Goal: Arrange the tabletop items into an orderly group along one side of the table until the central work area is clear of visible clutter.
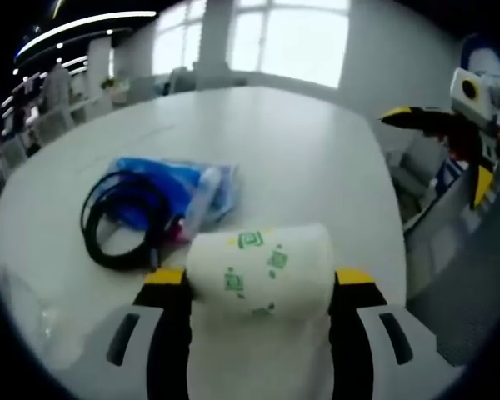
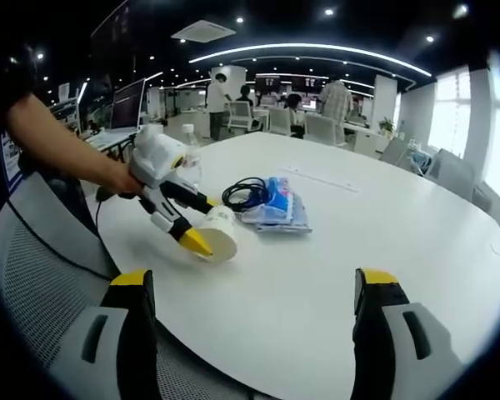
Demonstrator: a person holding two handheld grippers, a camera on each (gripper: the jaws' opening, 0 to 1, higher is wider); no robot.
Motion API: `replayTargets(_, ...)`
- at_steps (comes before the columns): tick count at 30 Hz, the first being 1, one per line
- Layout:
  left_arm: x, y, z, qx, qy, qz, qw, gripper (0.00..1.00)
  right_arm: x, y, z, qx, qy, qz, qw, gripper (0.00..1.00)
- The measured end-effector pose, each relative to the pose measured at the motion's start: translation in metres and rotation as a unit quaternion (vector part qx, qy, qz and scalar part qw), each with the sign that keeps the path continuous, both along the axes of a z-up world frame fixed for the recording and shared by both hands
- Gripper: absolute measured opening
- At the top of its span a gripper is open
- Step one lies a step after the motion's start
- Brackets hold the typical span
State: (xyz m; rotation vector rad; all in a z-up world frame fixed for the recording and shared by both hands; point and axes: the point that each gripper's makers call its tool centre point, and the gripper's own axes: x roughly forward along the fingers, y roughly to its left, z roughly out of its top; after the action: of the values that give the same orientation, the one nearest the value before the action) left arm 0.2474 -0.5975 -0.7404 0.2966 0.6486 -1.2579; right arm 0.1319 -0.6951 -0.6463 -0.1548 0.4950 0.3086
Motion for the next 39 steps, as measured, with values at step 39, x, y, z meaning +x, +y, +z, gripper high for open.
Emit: replayTargets(39, -0.051, 0.032, 0.064, -0.036, 0.103, 0.082, 0.9907, 0.62, 0.031, 0.034, 0.034, 0.040, -0.016, 0.050, 0.9978, 0.72)
